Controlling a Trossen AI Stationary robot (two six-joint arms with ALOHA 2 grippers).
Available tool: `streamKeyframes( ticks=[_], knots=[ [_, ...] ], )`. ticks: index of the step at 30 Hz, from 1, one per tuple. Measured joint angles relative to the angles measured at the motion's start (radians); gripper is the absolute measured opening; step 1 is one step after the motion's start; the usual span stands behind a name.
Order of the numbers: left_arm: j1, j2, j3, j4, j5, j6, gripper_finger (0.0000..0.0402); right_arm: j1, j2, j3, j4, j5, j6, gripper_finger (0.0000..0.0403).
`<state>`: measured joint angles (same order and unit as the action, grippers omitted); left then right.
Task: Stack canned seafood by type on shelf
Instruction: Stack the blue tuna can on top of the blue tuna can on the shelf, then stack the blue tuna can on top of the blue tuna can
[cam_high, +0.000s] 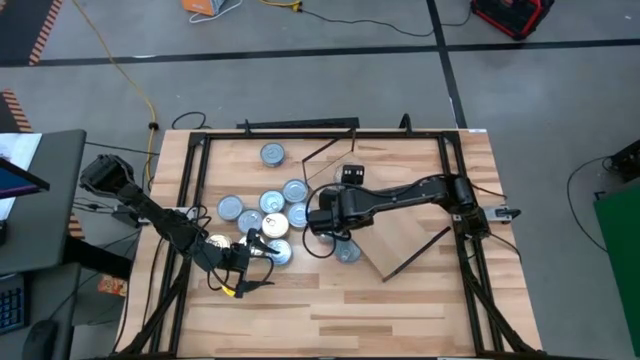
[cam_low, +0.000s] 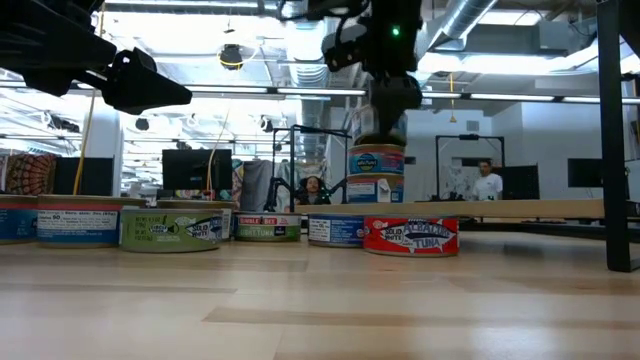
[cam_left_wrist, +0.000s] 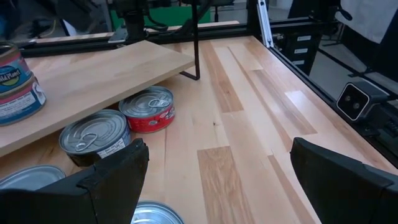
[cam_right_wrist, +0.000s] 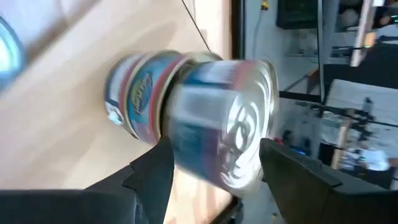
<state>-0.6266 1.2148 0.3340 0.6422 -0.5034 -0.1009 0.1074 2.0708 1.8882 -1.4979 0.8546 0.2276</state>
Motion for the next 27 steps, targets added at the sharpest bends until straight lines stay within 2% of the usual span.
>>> streamKeyframes(
  ticks=[5, 11, 18, 23, 27],
  knots=[
    [0.0, 0.0, 0.0, 0.0, 0.0, 0.0, 0.0377, -0.018, 0.0, 0.027, 0.018, -0.092, -0.046, 0.027],
    [0.0, 0.0, 0.0, -0.001, 0.005, 0.0, 0.0377, -0.012, 0.001, 0.027, 0.025, -0.098, -0.049, 0.027],
    [0.0, 0.0, 0.0, -0.026, 0.007, 0.004, 0.0377, 0.076, -0.023, 0.064, 0.002, -0.098, 0.065, 0.027],
    [0.0, 0.0, 0.0, -0.029, 0.028, 0.008, 0.0377, 0.146, -0.025, 0.069, 0.141, -0.099, 0.176, 0.027],
    [0.0, 0.0, 0.0, -0.081, 0.029, -0.034, 0.0377, 0.189, -0.023, 0.015, 0.393, -0.139, 0.169, 0.027]
  ],
)
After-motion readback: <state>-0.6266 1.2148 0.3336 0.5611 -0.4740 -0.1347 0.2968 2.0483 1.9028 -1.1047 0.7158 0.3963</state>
